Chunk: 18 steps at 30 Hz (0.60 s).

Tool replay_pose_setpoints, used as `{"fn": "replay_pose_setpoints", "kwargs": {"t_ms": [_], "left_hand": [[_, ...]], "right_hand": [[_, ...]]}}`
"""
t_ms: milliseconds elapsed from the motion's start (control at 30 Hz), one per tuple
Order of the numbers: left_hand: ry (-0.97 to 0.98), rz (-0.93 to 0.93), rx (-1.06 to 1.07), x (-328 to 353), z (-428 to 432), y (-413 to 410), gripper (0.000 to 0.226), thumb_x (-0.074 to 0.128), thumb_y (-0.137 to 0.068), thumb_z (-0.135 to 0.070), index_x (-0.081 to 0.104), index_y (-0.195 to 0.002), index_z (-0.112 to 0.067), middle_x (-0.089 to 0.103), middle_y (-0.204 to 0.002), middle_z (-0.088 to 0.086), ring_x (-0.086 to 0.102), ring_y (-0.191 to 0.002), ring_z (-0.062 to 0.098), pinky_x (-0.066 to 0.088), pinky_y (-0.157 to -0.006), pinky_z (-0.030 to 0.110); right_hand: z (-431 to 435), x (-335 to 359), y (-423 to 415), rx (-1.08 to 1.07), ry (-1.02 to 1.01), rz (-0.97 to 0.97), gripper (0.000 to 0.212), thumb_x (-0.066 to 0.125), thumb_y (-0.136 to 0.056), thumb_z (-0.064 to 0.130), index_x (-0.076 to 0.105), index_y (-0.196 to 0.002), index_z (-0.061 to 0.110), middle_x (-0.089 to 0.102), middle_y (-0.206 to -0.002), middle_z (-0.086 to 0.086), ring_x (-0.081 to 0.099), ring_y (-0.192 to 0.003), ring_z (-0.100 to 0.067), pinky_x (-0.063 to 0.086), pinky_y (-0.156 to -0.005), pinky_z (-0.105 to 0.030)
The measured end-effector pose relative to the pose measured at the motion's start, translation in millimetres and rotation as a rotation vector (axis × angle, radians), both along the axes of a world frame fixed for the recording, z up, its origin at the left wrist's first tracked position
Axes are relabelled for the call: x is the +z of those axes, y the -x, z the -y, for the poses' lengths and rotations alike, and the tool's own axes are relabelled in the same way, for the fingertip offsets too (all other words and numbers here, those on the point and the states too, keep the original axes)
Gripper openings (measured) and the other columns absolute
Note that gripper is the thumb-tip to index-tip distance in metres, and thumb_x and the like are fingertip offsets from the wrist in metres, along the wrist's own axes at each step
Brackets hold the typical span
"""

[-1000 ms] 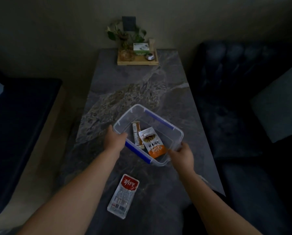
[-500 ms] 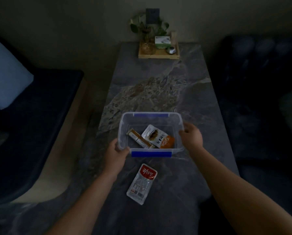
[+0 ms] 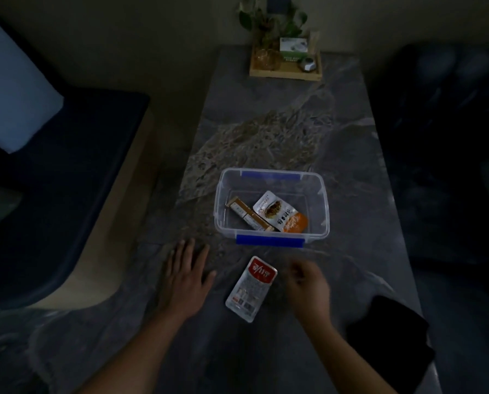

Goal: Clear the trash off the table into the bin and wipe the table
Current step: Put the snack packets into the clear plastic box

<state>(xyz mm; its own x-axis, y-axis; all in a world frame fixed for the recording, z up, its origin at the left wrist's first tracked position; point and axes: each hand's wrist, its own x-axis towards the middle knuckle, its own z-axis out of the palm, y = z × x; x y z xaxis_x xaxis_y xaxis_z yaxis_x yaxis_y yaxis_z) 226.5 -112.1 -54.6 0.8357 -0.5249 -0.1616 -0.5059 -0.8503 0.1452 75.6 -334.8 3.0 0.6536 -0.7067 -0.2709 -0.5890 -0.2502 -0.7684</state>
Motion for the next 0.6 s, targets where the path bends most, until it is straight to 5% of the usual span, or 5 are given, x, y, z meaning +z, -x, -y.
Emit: {"fn": "replay_pose_setpoints", "kwargs": {"t_ms": [100,267,600], "left_hand": [[0.019,0.013,0.001,-6,-3,-2,0.070,0.025,-0.091,-0.064,0.026,-0.153,-0.032,0.022,-0.163,0.010,0.015,-0.151,0.031,0.017,-0.119,0.051],[0.039,0.016,-0.046,-17,-17,-20,0.064,0.027,-0.091,-0.069,0.025,-0.150,-0.044,0.028,-0.158,0.003,0.026,-0.143,0.029,0.034,-0.108,0.054],[0.038,0.093,-0.124,-25,-19,-25,0.067,0.022,-0.093,-0.068,0.019,-0.153,-0.040,0.012,-0.166,0.006,0.005,-0.153,0.025,0.005,-0.122,0.048]], "right_hand": [[-12,-4,-13,0.347,0.159,-0.169,0.039,0.074,-0.089,0.035,0.057,-0.125,0.038,0.051,-0.121,0.016,0.053,-0.112,-0.004,0.051,-0.091,-0.027],[-19,-10,-31,0.536,0.335,-0.309,0.076,0.077,-0.083,0.046,0.042,-0.149,0.030,0.044,-0.148,0.003,0.039,-0.138,-0.020,0.047,-0.108,-0.041],[-8,-16,-33,0.475,0.399,-0.362,0.072,0.085,-0.076,0.042,0.054,-0.139,0.029,0.049,-0.140,0.000,0.041,-0.130,-0.022,0.041,-0.108,-0.038]]}}
